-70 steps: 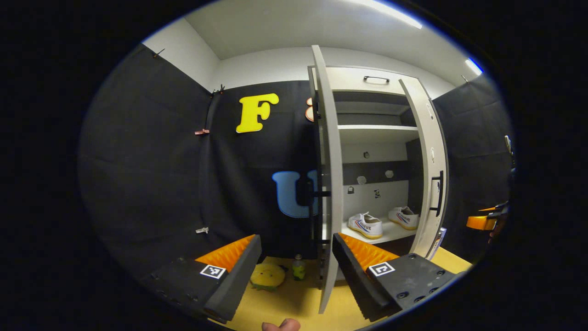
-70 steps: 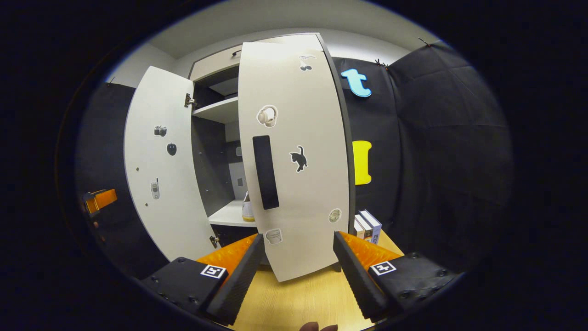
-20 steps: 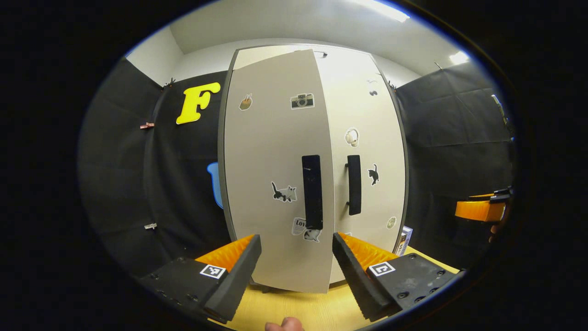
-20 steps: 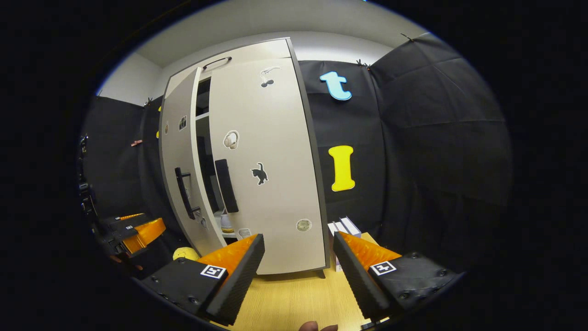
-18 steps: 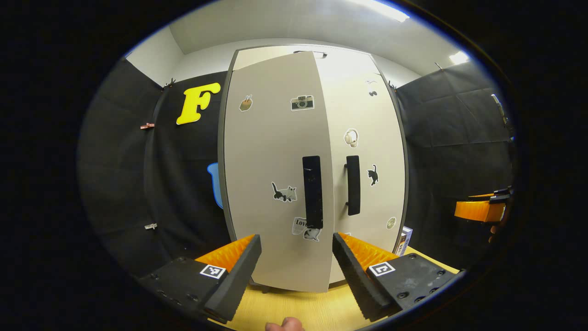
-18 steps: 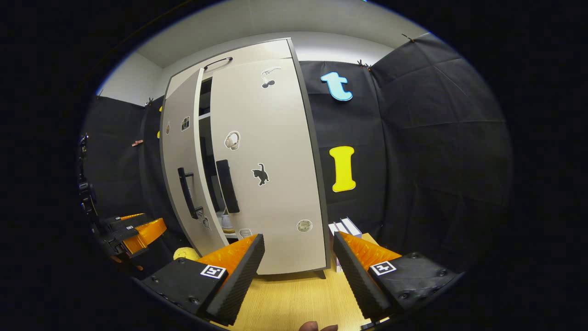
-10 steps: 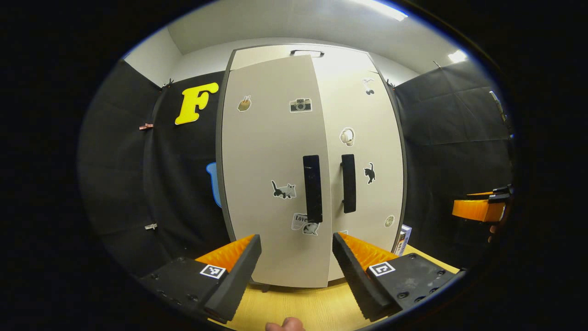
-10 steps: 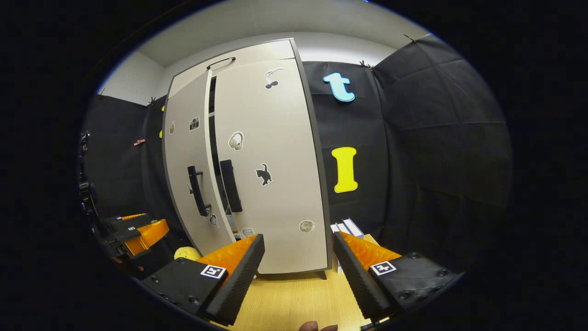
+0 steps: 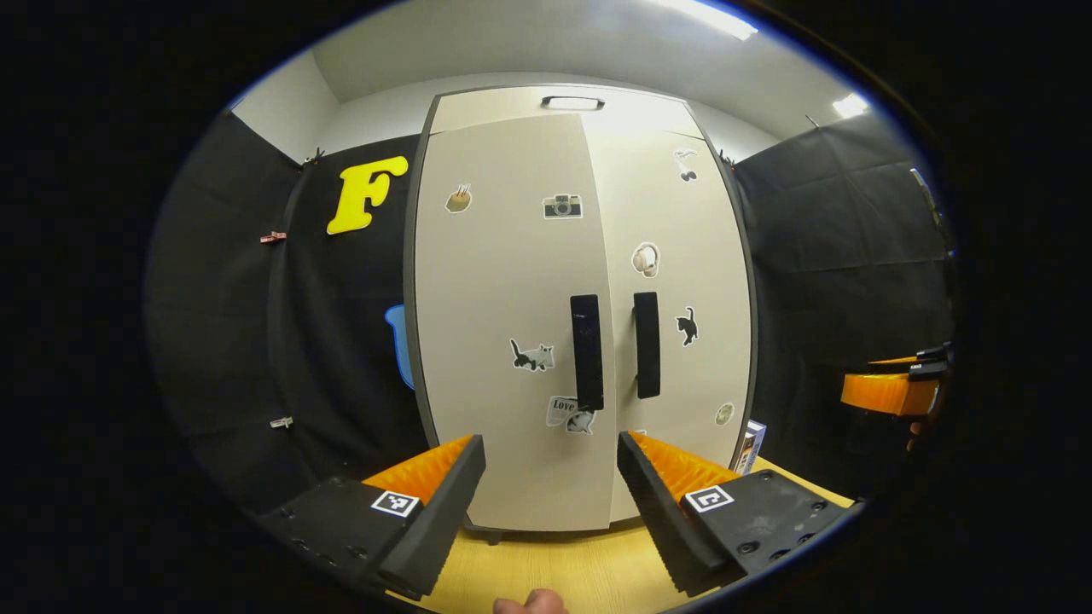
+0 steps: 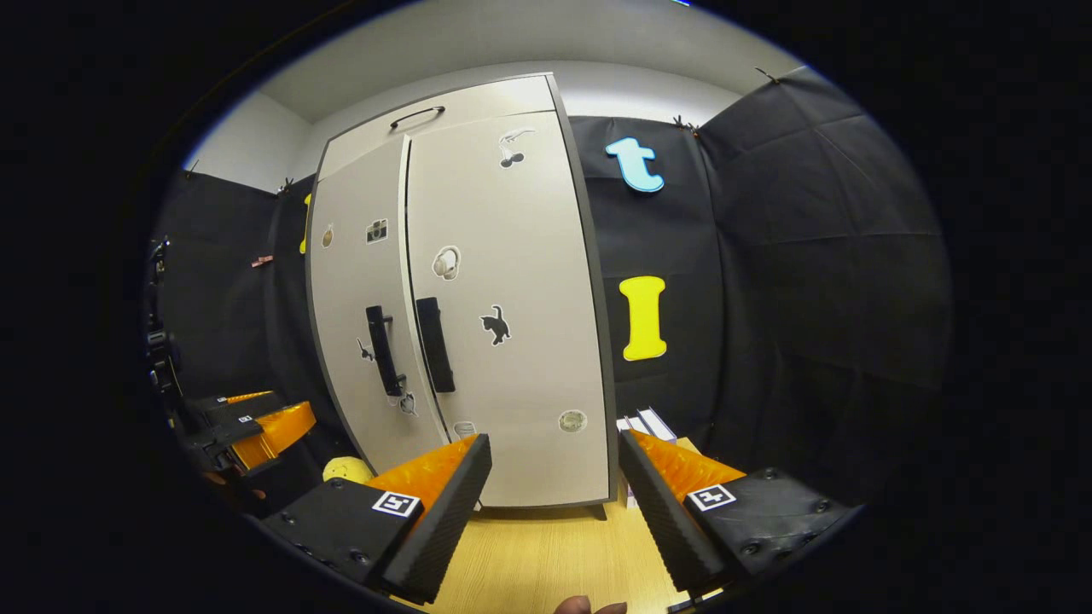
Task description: Grab one shoe with the right hand and put it into the shoe cabinet, grab the other shoe with the left hand and put it into the shoe cabinet; then close the right door with the right hand and the left door with the left hand.
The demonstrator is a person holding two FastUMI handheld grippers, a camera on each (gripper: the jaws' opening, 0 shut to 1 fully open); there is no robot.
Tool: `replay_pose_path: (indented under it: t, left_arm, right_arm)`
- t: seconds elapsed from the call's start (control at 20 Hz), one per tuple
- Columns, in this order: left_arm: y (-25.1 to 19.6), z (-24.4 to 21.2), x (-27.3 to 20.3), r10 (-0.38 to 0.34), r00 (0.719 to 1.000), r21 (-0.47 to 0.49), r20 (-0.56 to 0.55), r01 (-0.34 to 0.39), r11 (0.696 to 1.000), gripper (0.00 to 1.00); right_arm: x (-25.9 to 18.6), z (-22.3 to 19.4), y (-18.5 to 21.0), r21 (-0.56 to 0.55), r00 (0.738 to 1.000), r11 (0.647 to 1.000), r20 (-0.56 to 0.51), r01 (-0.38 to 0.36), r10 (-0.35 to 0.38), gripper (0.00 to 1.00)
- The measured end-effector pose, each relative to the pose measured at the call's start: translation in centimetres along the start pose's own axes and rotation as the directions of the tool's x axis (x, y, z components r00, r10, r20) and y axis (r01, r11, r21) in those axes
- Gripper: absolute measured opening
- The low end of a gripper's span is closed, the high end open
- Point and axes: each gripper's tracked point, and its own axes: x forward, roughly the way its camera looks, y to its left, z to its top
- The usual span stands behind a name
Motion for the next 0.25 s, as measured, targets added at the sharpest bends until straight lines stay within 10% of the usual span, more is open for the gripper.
replay_pose_path:
  t: [0.25]
  left_arm:
    - [0.38,-0.07,0.06,0.006,1.000,0.001,0.002,-0.006,1.000,0.97]
  right_arm:
    - [0.11,-0.05,0.31,-0.002,1.000,1.000,0.001,-0.003,0.003,0.98]
